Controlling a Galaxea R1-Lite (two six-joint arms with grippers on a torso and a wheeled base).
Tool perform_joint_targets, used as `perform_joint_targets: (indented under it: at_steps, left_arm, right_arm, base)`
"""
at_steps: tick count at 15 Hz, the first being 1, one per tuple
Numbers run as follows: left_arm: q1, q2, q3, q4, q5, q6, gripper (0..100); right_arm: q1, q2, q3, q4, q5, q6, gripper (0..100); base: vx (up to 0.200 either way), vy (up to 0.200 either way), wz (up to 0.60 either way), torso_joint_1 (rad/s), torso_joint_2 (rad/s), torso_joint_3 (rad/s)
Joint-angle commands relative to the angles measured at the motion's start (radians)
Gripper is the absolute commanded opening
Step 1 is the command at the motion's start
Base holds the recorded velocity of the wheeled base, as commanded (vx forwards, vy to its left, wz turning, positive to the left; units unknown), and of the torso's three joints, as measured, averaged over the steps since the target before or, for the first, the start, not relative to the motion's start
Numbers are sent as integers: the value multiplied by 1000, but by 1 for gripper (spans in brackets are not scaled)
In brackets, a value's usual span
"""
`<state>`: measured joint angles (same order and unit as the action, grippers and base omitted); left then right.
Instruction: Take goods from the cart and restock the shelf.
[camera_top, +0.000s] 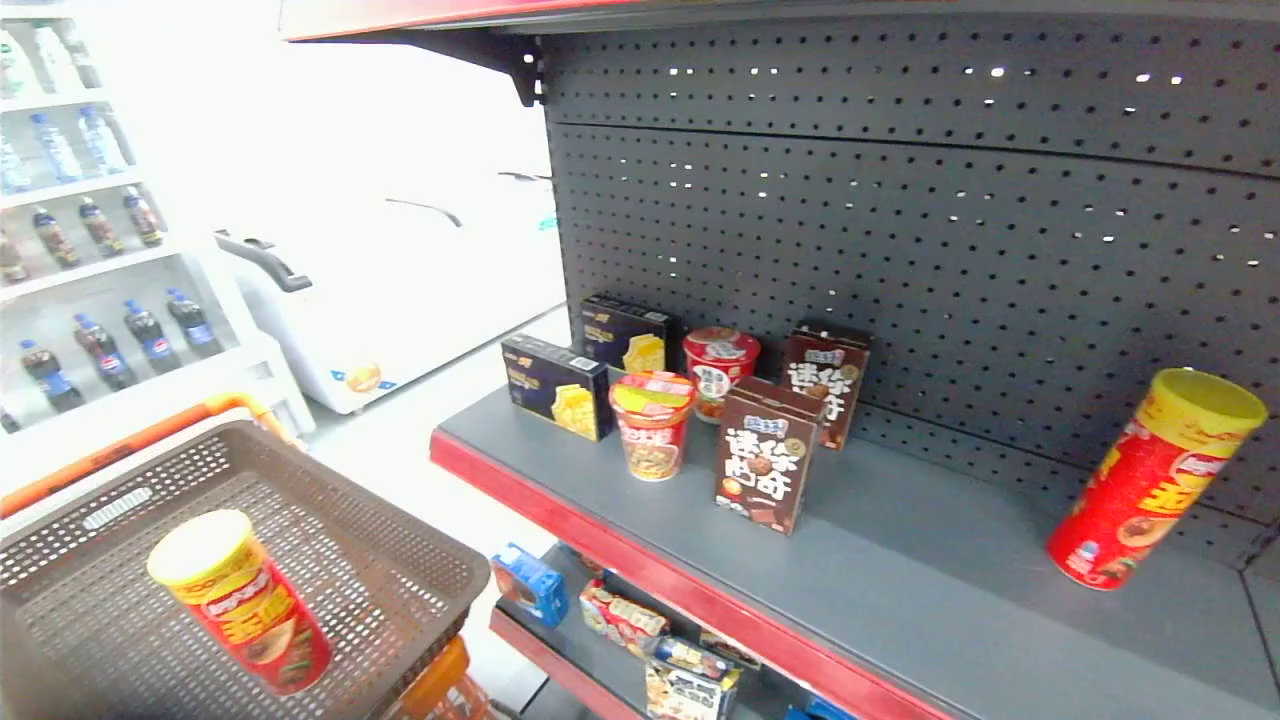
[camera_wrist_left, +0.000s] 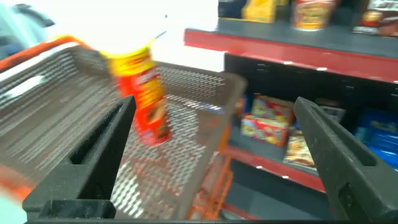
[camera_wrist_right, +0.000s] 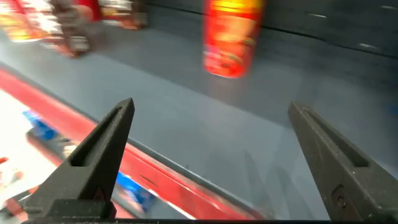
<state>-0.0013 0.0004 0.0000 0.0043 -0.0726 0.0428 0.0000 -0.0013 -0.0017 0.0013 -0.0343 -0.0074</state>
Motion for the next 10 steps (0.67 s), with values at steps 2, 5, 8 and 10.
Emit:
perform_joint_targets:
  at_steps: [2, 5, 8, 10]
  left_arm:
    - [0, 0, 0, 0, 0, -1, 100]
    - [0, 0, 0, 0, -1, 0, 100]
    - [-11, 240, -388, 60, -1, 49, 100]
    - [-13, 520, -716, 220, 4, 48, 100]
  right_arm:
    - [0, 1, 0, 0, -1, 0, 100]
    - [0, 1, 0, 0, -1, 0, 100]
    - [0, 1, 2, 0, -1, 3, 100]
    - [0, 1, 2, 0, -1, 3, 100]
  base:
    - [0, 0, 600, 2, 5, 7]
    - [0, 0, 600, 1, 2, 1]
    - [0, 0, 0, 0, 0, 0]
    - [0, 0, 0, 0, 0, 0]
